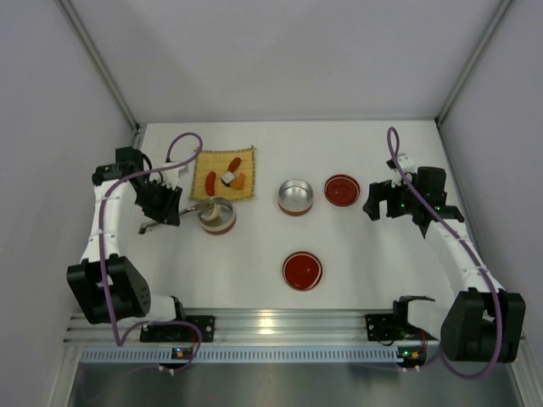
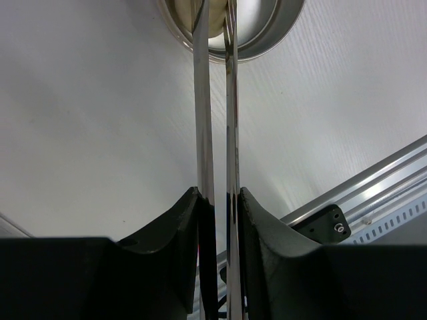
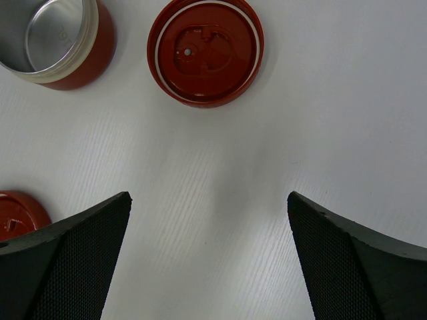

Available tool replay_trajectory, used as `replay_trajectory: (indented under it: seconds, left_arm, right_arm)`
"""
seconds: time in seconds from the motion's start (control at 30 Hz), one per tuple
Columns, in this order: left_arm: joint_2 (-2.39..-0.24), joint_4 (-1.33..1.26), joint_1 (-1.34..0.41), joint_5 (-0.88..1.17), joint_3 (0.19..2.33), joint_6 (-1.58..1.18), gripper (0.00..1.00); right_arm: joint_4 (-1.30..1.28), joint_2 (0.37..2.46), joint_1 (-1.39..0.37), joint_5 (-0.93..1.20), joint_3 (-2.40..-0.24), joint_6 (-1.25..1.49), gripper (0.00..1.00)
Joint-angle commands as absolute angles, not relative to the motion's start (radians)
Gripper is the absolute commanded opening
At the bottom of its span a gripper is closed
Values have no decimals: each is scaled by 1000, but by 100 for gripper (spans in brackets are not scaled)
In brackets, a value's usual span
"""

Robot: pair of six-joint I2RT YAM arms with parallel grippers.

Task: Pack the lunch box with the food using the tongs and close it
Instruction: Place the fake food in the packing box.

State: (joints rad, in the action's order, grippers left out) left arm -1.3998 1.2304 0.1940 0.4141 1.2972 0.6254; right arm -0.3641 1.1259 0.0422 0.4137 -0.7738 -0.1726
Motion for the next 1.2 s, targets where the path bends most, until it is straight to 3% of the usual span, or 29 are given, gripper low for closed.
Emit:
replay_trajectory:
  seconds: [0.0,0.13,0.3,0.77,1.17]
  left_arm:
    - [-1410,1178,198,413,1281,623,13]
    - [-1423,1164,198,416,1267,624,15]
    - [-1436,1164,199,446,1253,630,31]
    - [-1416,1250,199,485,1374,632,50]
    - [-1407,1263,201,475,1391,631,49]
  right_arm:
    - [-368,1127,35,433,-821,-178,99]
    - [-368,1131,35,433,-819,-179,99]
    - [-373,1137,35,433,-822,-179,99]
    - [-377,1135,35,433,-822,-183,99]
    - [-377,1131,35,436,-822,-184,99]
